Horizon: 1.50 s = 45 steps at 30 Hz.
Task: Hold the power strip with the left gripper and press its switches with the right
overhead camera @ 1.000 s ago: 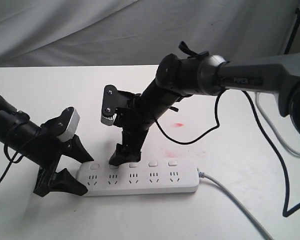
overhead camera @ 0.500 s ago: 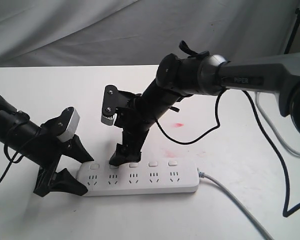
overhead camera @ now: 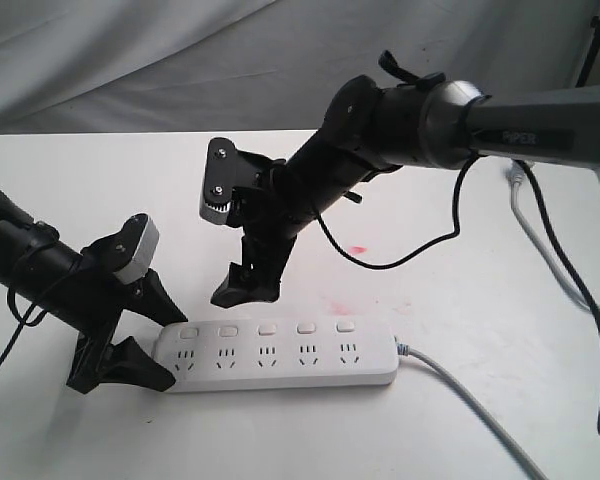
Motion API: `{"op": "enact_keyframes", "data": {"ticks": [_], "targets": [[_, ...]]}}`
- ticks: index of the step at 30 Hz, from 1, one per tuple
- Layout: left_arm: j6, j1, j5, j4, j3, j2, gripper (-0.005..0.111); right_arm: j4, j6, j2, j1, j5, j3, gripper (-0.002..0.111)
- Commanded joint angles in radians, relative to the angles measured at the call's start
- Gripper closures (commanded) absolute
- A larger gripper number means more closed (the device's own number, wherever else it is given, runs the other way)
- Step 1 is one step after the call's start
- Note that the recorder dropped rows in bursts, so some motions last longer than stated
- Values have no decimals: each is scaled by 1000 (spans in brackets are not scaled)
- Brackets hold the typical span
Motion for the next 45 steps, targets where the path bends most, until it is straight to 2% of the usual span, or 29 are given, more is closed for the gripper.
{"op": "enact_keyframes", "data": {"ticks": [1, 12, 20, 26, 35, 45], "targets": [[5, -6, 2, 20, -1, 3, 56, 15, -6, -20, -3, 9, 3, 3], [5, -6, 2, 20, -1, 3, 56, -54, 26, -20, -6, 30, 3, 3], [5, -6, 2, 20, -1, 3, 56, -15, 38, -46, -100, 113, 3, 3], [5, -6, 2, 20, -1, 3, 56, -17, 31, -59, -102, 114, 3, 3], [5, -6, 2, 20, -1, 3, 56, -7, -3, -59, -102, 29, 106, 3], [5, -6, 2, 20, -1, 3, 56, 44, -32, -61, -100, 32, 113, 3]]}}
